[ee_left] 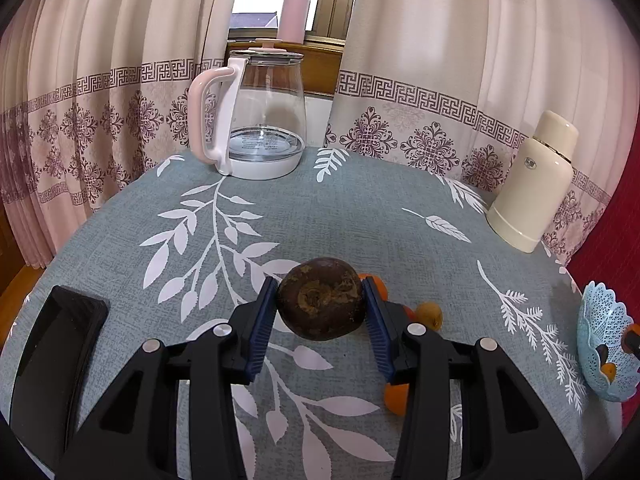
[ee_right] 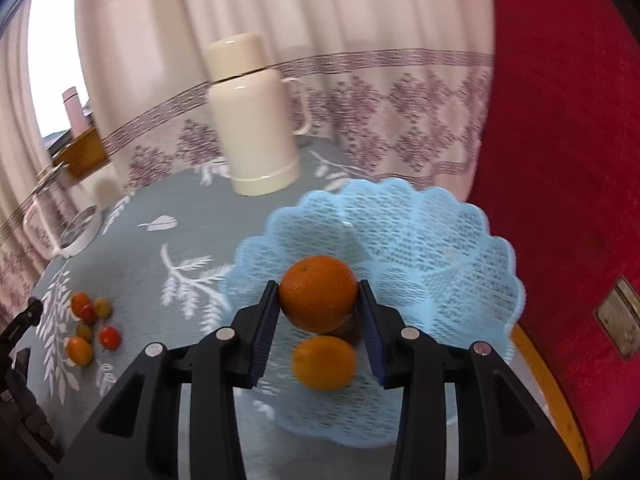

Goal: Organize fruits
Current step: 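Carry the small orange into the blue basket and open the right gripper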

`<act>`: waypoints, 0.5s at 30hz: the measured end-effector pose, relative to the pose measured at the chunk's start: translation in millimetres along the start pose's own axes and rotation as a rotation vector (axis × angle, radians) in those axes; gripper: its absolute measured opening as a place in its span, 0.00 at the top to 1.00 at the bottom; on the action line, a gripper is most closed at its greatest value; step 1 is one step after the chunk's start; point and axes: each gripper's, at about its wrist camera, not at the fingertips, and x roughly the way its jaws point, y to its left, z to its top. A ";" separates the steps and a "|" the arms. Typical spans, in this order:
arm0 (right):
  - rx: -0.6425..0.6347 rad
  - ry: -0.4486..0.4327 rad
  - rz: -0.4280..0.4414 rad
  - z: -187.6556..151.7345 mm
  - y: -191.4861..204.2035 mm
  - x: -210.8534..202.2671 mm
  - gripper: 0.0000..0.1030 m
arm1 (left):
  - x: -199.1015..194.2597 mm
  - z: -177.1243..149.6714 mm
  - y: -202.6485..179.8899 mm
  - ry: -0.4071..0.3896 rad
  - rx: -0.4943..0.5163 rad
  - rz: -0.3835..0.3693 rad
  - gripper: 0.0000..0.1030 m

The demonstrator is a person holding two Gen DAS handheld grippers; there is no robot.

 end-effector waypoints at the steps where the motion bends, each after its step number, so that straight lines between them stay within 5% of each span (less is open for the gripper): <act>1: 0.008 0.001 -0.008 -0.9 -4.8 -0.3 0.61 | 0.2 -0.1 -0.2 0.000 0.002 0.001 0.57; 15: 0.054 -0.036 -0.061 -8.1 -39.6 -20.2 0.60 | 0.0 -0.4 -0.7 -0.013 0.010 0.012 0.57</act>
